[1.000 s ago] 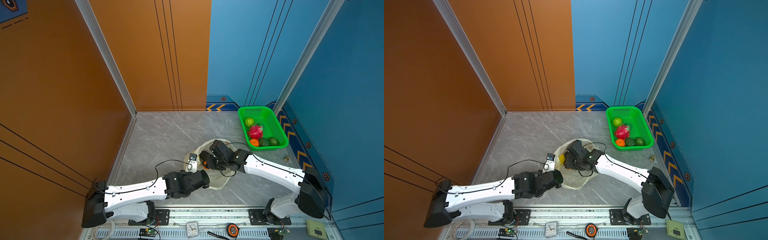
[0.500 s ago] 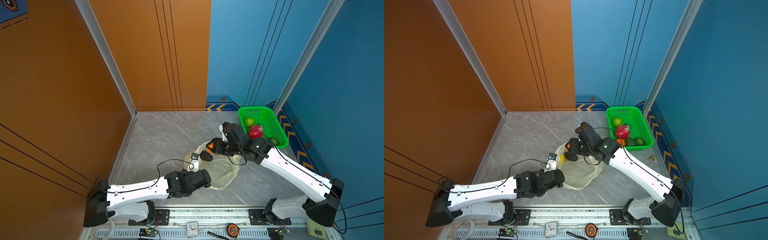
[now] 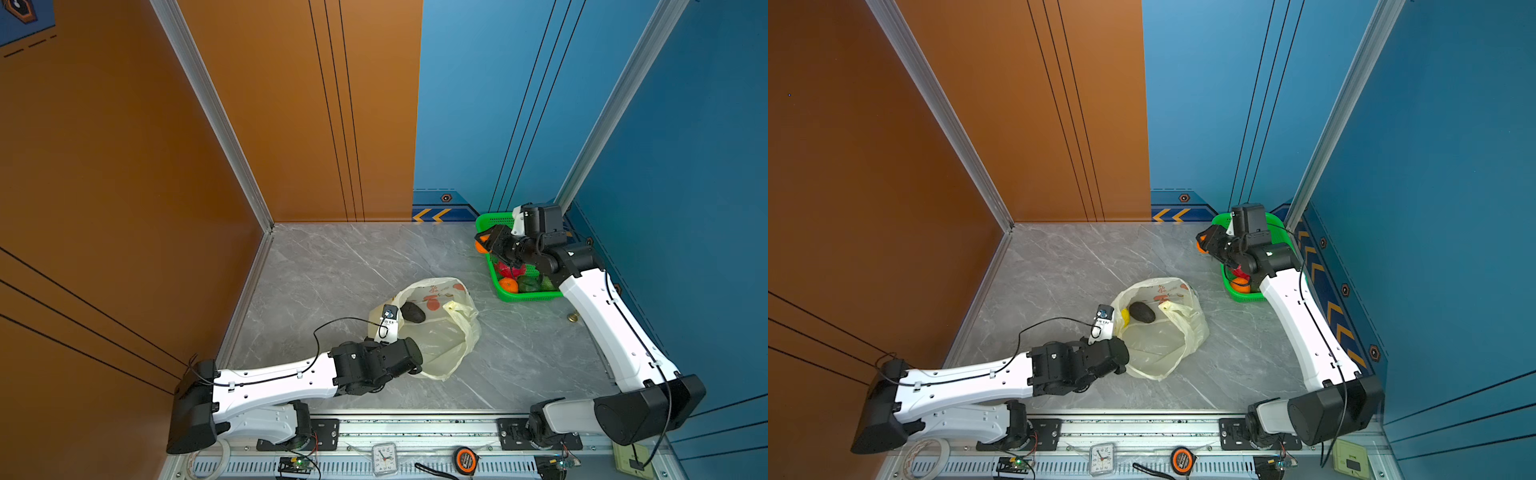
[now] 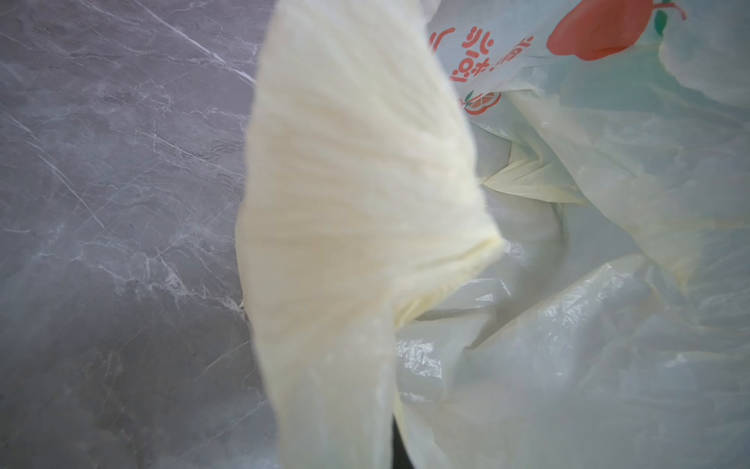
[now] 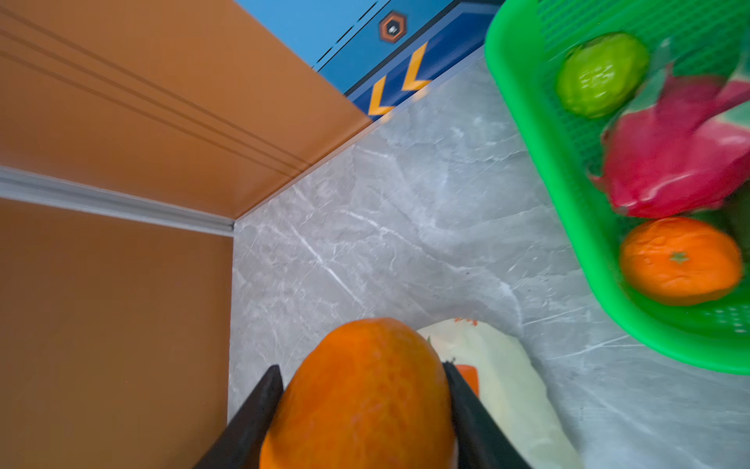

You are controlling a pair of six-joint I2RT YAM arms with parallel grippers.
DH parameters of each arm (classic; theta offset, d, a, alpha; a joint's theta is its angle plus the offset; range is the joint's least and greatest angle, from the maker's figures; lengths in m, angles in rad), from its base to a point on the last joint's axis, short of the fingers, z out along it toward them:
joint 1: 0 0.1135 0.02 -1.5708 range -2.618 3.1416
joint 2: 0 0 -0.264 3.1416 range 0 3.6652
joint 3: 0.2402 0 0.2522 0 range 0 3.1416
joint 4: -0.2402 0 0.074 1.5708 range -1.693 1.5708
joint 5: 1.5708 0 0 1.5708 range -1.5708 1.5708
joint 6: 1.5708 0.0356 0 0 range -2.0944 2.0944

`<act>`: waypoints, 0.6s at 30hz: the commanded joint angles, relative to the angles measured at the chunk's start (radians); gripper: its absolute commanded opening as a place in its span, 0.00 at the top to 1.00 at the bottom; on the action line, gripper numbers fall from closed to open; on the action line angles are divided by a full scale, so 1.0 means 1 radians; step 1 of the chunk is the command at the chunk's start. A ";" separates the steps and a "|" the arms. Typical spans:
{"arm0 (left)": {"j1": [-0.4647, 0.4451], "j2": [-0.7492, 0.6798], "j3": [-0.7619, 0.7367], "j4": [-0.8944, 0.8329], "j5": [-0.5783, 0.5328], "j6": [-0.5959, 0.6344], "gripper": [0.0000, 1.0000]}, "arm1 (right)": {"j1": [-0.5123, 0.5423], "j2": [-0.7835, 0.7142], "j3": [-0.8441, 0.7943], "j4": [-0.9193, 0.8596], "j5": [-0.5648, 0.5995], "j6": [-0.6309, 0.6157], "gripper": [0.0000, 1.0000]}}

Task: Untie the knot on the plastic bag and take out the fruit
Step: 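Lift the orange out of the bag toward the green basket, then lower the orange into the green basket and open the right gripper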

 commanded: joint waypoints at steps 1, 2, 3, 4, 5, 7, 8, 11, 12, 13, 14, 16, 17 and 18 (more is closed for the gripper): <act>-0.004 0.005 0.029 0.000 -0.042 0.017 1.00 | -0.118 0.048 -0.037 -0.005 -0.026 -0.075 0.52; -0.003 0.004 0.031 0.000 -0.042 0.017 1.00 | -0.155 0.065 -0.042 0.007 -0.023 -0.088 0.52; -0.004 0.005 0.031 0.001 -0.044 0.016 1.00 | -0.188 0.085 -0.041 0.012 -0.010 -0.101 0.52; -0.004 0.005 0.031 0.001 -0.044 0.014 1.00 | -0.212 0.104 -0.041 0.018 -0.002 -0.112 0.52; -0.004 0.007 0.031 0.000 -0.044 0.014 1.00 | -0.240 0.130 -0.038 0.026 0.010 -0.123 0.52; -0.006 0.009 0.031 0.001 -0.045 0.011 1.00 | -0.288 0.178 -0.037 0.046 0.032 -0.130 0.52; -0.006 0.008 0.031 0.001 -0.045 0.009 1.00 | -0.311 0.202 -0.038 0.057 0.049 -0.132 0.52; -0.010 0.012 0.033 0.001 -0.046 0.006 1.00 | -0.365 0.277 -0.037 0.099 0.083 -0.132 0.52; -0.009 0.012 0.034 0.001 -0.049 0.004 1.00 | -0.377 0.301 -0.030 0.104 0.095 -0.133 0.52; -0.009 0.012 0.034 0.001 -0.048 0.004 1.00 | -0.390 0.328 -0.021 0.110 0.108 -0.136 0.52; -0.010 0.012 0.035 0.001 -0.050 0.003 1.00 | -0.401 0.356 -0.007 0.111 0.121 -0.137 0.51; -0.010 0.012 0.034 0.000 -0.051 0.003 1.00 | -0.417 0.399 0.016 0.112 0.143 -0.140 0.50; -0.010 0.011 0.035 -0.001 -0.051 0.003 1.00 | -0.424 0.419 0.026 0.112 0.151 -0.140 0.49; -0.010 0.012 0.035 -0.001 -0.051 0.001 1.00 | -0.429 0.437 0.037 0.112 0.161 -0.140 0.48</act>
